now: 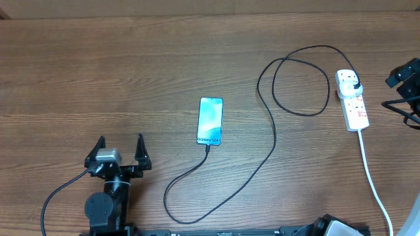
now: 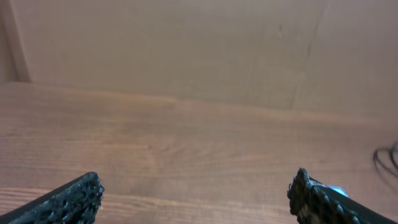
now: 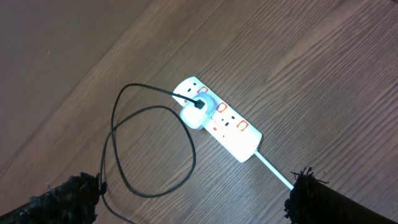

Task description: Plug charger to phone and switch on socket

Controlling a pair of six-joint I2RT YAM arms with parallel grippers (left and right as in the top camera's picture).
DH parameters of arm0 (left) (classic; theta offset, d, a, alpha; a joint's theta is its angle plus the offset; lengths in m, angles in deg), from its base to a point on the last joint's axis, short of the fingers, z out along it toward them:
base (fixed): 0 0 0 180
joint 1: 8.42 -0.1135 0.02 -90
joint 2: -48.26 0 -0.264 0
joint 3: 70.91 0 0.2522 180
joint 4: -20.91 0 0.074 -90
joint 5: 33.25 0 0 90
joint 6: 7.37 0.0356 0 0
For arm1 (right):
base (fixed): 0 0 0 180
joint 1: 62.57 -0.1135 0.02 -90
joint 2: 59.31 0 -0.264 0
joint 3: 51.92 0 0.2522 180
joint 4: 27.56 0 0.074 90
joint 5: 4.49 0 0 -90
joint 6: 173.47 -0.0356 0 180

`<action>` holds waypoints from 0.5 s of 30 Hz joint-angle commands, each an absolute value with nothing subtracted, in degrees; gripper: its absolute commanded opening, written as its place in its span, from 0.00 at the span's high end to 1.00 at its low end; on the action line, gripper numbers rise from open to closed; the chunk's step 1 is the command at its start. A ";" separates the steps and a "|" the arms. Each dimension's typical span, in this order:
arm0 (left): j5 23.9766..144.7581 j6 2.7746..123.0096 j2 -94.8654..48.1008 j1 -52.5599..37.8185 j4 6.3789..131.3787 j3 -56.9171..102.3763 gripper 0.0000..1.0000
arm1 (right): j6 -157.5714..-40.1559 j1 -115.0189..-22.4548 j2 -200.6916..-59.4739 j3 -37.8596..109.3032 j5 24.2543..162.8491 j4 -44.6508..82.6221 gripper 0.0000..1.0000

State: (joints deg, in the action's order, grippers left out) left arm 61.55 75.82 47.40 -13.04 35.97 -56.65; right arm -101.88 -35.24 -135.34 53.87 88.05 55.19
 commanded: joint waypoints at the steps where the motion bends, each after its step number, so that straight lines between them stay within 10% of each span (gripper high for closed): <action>1: 64.28 80.87 48.12 -13.39 38.27 -56.87 0.01 | -102.16 -35.42 -135.30 54.11 87.51 54.93 0.00; 15: 64.17 83.91 48.12 -13.44 38.75 -56.87 0.00 | -102.16 -35.42 -135.30 54.11 87.51 54.93 0.00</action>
State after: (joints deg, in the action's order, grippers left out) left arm 63.25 82.44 47.42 -13.04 38.55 -56.65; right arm -101.86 -35.24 -135.34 53.87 88.05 55.19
